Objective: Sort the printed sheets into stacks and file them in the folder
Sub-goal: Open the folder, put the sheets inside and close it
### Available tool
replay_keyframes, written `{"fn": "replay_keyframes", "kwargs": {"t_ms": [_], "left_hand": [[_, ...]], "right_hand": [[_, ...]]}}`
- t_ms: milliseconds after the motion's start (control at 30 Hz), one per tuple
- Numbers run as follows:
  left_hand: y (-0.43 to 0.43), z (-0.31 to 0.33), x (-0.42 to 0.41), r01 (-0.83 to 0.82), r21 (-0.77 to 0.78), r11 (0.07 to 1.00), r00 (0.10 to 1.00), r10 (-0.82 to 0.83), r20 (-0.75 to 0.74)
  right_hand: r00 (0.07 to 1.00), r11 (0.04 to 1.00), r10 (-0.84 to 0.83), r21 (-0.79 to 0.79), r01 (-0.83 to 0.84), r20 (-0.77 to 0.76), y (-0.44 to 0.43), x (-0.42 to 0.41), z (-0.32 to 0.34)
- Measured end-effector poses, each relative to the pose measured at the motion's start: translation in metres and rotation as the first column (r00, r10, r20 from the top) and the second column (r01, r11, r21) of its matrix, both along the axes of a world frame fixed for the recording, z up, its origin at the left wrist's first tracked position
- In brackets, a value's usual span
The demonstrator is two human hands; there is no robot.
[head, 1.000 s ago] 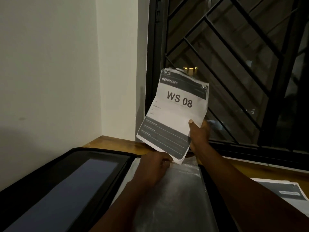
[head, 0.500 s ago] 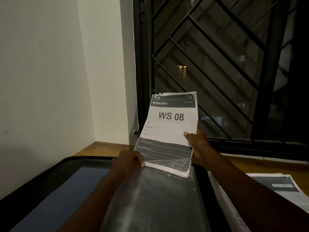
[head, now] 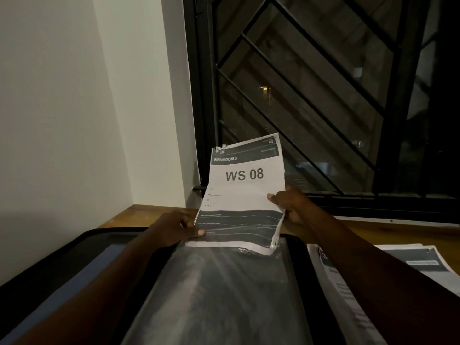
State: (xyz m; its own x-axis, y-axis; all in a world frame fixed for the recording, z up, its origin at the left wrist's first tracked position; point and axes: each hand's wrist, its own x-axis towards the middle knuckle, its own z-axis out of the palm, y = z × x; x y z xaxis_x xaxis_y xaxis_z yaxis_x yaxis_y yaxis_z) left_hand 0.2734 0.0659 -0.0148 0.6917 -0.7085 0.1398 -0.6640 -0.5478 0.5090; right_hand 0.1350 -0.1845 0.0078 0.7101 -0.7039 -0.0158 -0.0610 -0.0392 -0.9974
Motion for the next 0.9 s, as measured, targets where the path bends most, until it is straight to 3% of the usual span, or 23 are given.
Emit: {"fn": "replay_keyframes", "kwargs": {"t_ms": [100, 200, 267, 333, 467, 567, 667, 767, 833, 900], "left_hand": [[-0.004, -0.002, 0.0, 0.035, -0.084, 0.996, 0.997, -0.028, 0.076], [-0.012, -0.002, -0.015, -0.063, 0.082, 0.995, 0.981, 0.047, 0.189], [-0.024, 0.0, -0.027, -0.015, 0.183, 0.983, 0.977, -0.025, 0.213], [-0.038, 0.003, -0.041, 0.101, 0.191, 0.976, 0.972, -0.138, 0.19], [-0.07, 0.008, -0.068, 0.331, 0.053, 0.942, 0.938, -0.334, 0.088], [-0.09, 0.011, -0.086, 0.379, -0.021, 0.925, 0.925, -0.379, 0.008], [-0.101, 0.012, -0.098, 0.365, -0.081, 0.928, 0.931, -0.365, 0.007], [-0.108, 0.013, -0.1, 0.344, -0.103, 0.933, 0.939, -0.341, 0.047], [-0.112, 0.012, -0.102, 0.34, -0.106, 0.934, 0.94, -0.338, 0.041], [-0.115, 0.007, -0.104, 0.317, -0.101, 0.943, 0.948, -0.316, 0.026]], "right_hand": [[0.992, 0.995, 0.097, 0.009, -0.096, -0.081, 0.005, 0.005, -0.007], [0.98, 0.99, 0.143, 0.043, -0.138, -0.14, 0.012, 0.009, -0.018], [0.969, 0.986, 0.164, 0.055, -0.156, -0.186, 0.012, 0.009, -0.024], [0.961, 0.986, 0.167, 0.042, -0.162, -0.219, 0.009, 0.009, -0.027], [0.988, 0.993, 0.047, -0.101, -0.063, -0.148, 0.002, 0.015, -0.025], [0.99, 0.978, 0.003, -0.208, -0.033, -0.144, 0.001, 0.018, -0.021], [0.936, 0.972, 0.178, -0.097, -0.216, -0.303, -0.008, 0.009, -0.016], [0.792, 0.922, 0.365, 0.072, -0.38, -0.49, -0.02, -0.011, -0.002], [0.734, 0.891, 0.418, 0.082, -0.447, -0.536, -0.022, -0.02, 0.006], [0.761, 0.891, 0.419, 0.064, -0.449, -0.495, -0.02, -0.017, 0.005]]}}
